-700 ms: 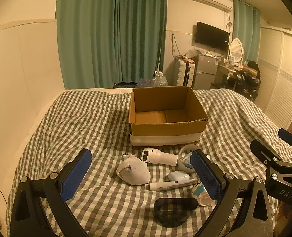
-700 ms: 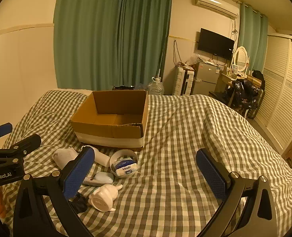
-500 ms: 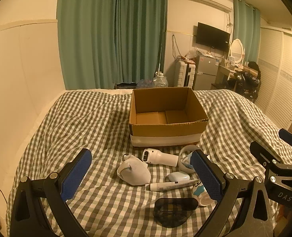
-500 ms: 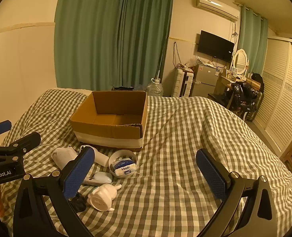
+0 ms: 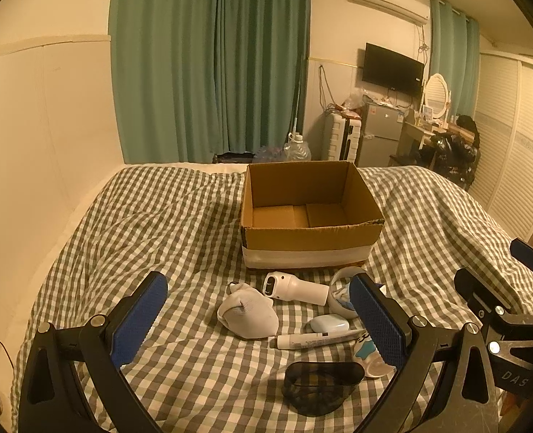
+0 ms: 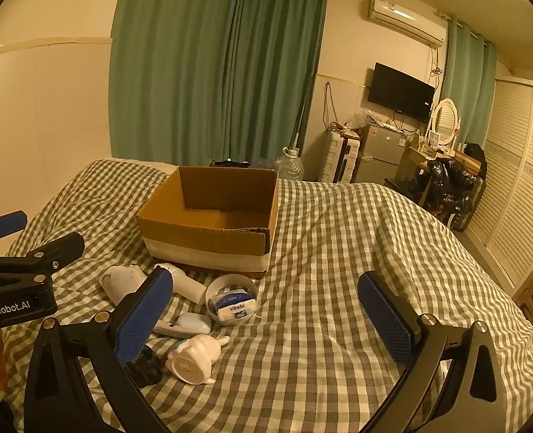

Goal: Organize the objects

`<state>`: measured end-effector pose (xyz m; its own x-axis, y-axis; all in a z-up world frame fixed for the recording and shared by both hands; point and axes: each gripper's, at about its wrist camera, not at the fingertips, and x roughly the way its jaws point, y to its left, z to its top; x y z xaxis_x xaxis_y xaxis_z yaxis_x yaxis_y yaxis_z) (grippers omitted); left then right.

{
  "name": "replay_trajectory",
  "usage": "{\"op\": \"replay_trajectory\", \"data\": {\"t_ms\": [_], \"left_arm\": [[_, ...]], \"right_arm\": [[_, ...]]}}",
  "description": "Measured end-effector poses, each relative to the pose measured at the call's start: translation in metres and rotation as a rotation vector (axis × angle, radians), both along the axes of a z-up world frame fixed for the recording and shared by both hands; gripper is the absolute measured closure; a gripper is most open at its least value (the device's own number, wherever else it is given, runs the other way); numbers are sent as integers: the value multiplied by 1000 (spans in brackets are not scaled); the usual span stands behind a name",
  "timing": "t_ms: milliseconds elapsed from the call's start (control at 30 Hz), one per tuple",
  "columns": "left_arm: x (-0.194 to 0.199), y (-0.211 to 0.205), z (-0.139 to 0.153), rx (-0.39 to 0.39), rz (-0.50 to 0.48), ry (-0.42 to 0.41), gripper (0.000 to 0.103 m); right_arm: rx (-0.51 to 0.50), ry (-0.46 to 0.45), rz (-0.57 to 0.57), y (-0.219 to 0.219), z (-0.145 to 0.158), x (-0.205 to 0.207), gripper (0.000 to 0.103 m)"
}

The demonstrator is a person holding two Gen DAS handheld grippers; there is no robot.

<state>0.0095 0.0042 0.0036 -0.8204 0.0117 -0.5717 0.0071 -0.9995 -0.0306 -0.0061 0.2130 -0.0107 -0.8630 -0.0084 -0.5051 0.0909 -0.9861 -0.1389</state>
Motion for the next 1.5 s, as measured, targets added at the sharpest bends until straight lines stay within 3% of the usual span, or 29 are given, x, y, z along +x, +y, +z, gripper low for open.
{"op": "replay_trajectory", "data": {"t_ms": [1500], "left_arm": [[3, -2, 3, 28, -10, 1, 0]], "right_arm": [[-28, -6, 30, -4, -1, 4, 0]]}}
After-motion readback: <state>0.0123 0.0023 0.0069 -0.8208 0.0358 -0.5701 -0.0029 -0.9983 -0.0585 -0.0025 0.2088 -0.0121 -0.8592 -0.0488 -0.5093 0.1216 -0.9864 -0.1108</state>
